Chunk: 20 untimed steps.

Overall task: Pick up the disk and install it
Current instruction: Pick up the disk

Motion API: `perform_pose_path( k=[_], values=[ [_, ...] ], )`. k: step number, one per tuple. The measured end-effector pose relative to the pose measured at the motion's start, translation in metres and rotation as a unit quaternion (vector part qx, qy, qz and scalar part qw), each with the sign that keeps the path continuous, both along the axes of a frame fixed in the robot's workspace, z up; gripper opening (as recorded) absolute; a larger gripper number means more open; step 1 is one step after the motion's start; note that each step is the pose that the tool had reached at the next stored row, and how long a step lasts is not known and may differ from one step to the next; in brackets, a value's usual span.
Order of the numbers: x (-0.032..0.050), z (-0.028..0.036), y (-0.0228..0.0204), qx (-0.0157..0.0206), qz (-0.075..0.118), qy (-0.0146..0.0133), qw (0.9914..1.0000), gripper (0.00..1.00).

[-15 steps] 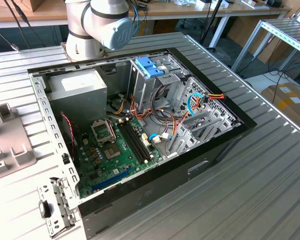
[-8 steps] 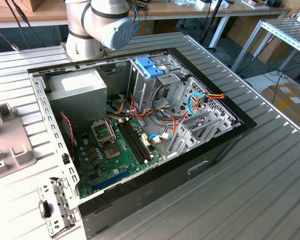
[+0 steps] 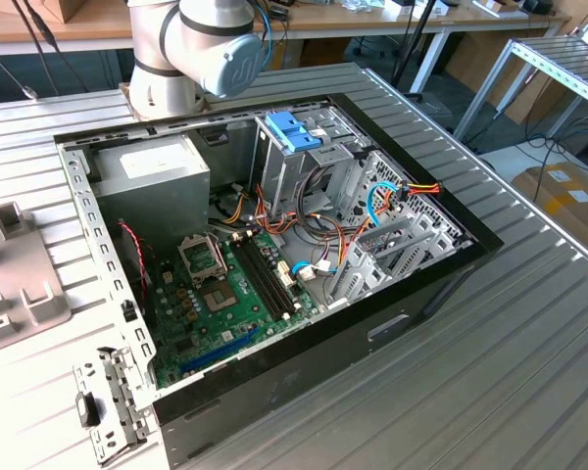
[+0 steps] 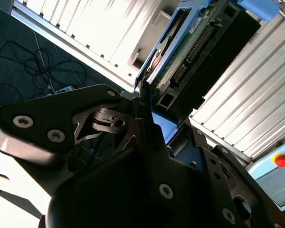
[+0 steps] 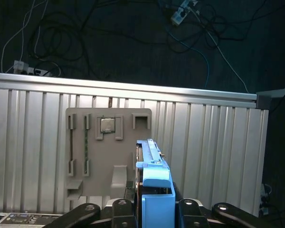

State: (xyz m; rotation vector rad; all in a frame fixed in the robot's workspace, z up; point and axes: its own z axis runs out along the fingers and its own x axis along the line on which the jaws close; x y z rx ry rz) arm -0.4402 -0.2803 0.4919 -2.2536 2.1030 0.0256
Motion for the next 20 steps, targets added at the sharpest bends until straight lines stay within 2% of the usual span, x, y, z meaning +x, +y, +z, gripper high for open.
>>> perform_pose_path(
  k=[13,20],
  values=[
    [0.0166,0.0000,-0.0014,0.0000,0.000,0.0001,1.00000,0.37],
    [0.0292,0.0000,-0.0017,0.0000,0.000,0.0003,1.00000,0.37]
  ],
)
